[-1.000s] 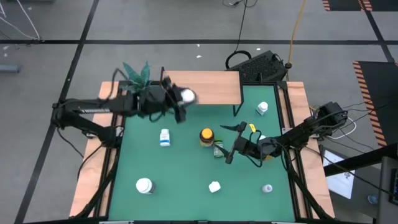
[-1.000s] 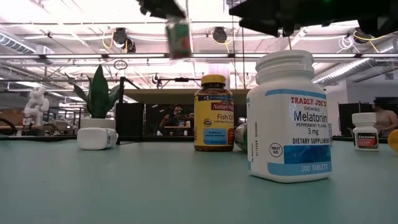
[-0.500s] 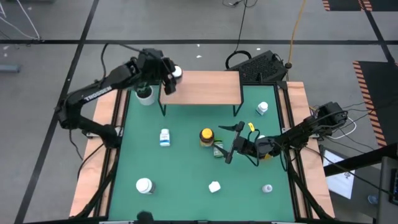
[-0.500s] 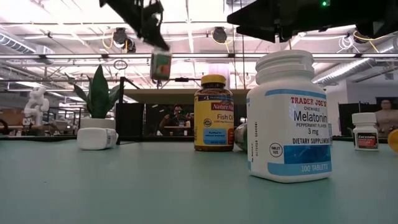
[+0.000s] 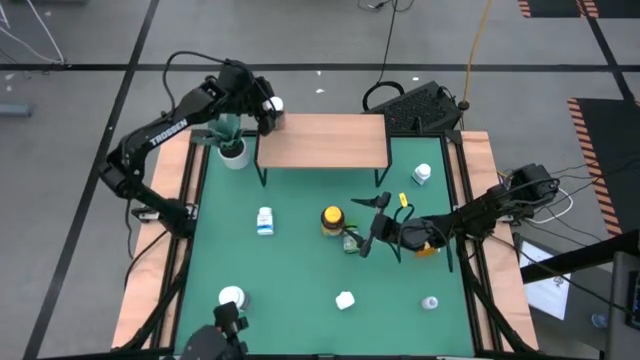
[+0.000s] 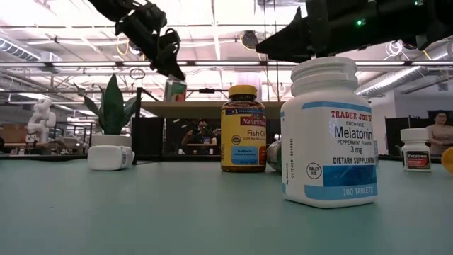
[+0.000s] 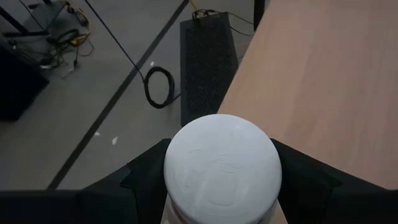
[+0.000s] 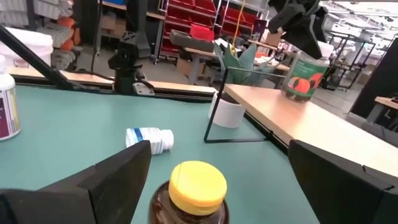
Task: Pick and place medicine bottles onto shelf by color
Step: Put the green pill bottle on the shelf, then put the yellow pill bottle on the shelf
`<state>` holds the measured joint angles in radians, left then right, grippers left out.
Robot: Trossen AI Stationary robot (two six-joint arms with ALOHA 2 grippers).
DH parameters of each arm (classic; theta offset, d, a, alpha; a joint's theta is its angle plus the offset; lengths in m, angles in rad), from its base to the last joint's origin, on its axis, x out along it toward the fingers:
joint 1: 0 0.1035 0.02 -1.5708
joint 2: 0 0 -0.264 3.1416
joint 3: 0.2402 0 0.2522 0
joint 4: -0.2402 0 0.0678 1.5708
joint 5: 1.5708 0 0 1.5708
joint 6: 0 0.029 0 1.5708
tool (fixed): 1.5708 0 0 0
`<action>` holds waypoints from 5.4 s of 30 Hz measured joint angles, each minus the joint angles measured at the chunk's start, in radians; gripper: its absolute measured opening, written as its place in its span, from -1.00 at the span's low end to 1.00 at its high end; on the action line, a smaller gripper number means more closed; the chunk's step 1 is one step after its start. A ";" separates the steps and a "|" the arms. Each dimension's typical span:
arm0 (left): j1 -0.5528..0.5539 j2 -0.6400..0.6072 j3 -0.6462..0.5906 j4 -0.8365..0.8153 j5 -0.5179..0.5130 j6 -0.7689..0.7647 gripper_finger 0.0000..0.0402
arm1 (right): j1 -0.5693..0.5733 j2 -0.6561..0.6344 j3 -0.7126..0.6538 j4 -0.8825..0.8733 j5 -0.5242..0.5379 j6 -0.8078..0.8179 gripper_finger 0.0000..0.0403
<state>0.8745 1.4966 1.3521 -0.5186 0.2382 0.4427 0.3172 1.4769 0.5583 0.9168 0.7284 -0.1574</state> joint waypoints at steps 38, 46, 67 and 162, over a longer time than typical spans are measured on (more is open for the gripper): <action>-0.050 -0.013 0.132 -0.067 -0.006 -0.055 0.78 | -0.003 0.000 0.000 -0.003 -0.032 0.024 0.86; -0.144 -0.013 0.162 -0.085 -0.012 -0.079 0.77 | -0.003 0.000 0.000 -0.017 -0.080 0.040 0.86; -0.607 -0.322 -0.055 -0.059 -0.156 -0.159 0.44 | 0.000 0.000 0.000 -0.060 -0.080 0.040 0.86; -0.883 0.210 -0.327 0.675 -0.290 -0.408 0.78 | 0.265 -0.268 -0.354 0.163 0.087 0.195 0.86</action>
<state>-0.0085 1.7069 1.0248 0.1561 -0.0517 0.0351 0.5824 1.2091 0.2043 1.0803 0.8154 0.0379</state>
